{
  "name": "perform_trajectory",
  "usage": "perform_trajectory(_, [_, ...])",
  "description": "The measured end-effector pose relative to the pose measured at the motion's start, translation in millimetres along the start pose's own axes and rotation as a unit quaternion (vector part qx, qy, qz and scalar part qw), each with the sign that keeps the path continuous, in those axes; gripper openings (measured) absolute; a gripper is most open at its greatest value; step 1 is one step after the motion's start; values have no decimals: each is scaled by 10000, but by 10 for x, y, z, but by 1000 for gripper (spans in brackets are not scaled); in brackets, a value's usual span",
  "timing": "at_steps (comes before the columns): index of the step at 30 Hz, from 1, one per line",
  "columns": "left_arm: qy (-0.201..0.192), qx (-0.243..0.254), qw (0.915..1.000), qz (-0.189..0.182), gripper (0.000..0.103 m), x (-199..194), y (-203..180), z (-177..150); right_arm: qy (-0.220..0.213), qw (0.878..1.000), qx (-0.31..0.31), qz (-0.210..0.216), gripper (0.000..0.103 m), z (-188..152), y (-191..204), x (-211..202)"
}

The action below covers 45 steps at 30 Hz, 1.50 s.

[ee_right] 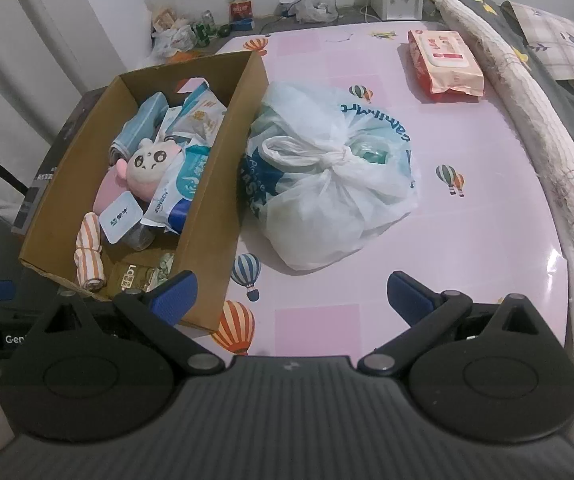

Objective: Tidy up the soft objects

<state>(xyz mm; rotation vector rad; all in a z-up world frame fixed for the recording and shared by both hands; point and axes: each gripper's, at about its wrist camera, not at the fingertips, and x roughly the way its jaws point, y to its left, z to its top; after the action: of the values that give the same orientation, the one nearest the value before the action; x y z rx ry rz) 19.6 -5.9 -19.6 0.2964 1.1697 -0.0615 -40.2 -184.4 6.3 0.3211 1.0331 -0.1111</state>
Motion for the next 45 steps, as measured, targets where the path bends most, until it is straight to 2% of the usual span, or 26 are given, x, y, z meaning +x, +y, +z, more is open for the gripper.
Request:
perform_trajectory(23, [155, 116, 9998, -17, 103, 126, -94, 14, 635, 9971, -387, -141, 102, -25, 84, 262])
perform_trajectory(45, [124, 202, 9997, -46, 103, 90, -145, 4, 693, 9965, -436, -142, 102, -41, 81, 265])
